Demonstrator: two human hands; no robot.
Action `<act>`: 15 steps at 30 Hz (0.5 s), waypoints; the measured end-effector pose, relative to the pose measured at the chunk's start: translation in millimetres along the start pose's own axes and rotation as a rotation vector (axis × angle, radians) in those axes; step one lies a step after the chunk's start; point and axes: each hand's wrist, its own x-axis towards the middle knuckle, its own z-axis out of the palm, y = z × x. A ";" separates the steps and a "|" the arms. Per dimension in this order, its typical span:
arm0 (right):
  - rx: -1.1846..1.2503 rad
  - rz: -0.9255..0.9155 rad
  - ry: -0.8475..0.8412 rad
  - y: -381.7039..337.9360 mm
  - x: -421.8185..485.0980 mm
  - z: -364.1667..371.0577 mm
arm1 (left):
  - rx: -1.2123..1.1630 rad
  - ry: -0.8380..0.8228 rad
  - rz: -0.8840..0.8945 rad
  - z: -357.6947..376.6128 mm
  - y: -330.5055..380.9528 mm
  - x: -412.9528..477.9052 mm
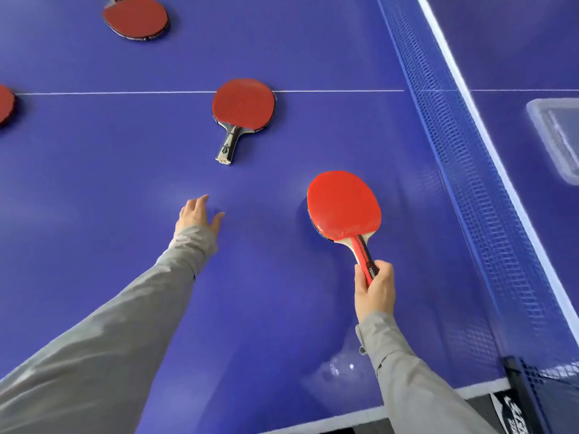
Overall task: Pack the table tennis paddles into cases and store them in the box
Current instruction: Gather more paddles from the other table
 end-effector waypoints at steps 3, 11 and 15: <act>0.021 0.034 0.055 -18.7 14.1 16.0 | -0.034 -0.012 -0.037 -5.4 20.4 59.2; 0.045 0.095 0.173 -31.4 39.5 41.4 | 0.026 0.037 -0.050 8.6 68.2 154.6; 0.063 0.100 0.178 -31.2 48.4 42.4 | 0.018 0.066 -0.152 9.7 73.4 171.3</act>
